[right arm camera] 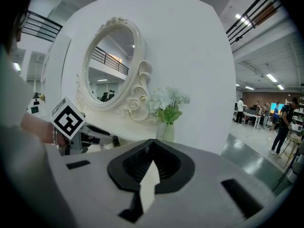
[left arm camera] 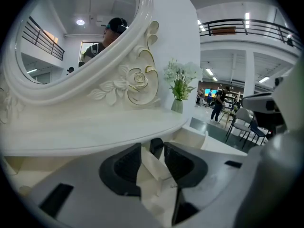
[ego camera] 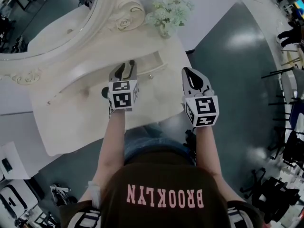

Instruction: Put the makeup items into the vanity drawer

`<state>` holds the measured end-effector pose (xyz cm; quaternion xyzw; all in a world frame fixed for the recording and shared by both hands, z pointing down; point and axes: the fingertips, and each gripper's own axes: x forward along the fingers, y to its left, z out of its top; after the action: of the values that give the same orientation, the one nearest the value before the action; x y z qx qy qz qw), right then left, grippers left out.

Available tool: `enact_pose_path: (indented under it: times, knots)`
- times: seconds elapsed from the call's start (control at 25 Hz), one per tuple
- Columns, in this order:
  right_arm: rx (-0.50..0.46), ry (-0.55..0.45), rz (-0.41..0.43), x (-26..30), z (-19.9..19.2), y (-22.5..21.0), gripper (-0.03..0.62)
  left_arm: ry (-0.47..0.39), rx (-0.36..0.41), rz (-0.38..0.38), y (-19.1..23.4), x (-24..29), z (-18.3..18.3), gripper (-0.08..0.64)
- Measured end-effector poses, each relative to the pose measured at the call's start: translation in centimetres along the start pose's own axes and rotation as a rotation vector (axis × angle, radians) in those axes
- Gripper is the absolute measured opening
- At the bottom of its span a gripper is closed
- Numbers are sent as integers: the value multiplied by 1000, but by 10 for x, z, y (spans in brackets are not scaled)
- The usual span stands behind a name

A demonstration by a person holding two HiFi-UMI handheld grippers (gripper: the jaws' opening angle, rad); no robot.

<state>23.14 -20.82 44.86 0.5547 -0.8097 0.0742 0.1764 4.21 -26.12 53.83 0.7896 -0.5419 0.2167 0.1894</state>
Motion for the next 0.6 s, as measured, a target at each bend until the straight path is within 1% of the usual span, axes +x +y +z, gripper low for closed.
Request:
enact_pose_path:
  times: [0.16, 0.32, 0.6]
  knots:
    - [2, -22, -1, -6, 10, 3, -11, -22, 6, 8, 2, -15, 9, 130]
    - [33, -48, -3, -13, 23, 7, -11, -55, 21, 16, 7, -34, 24, 130]
    - [51, -87, -33, -21, 45, 25, -11, -119, 42, 6, 25, -65, 44, 130]
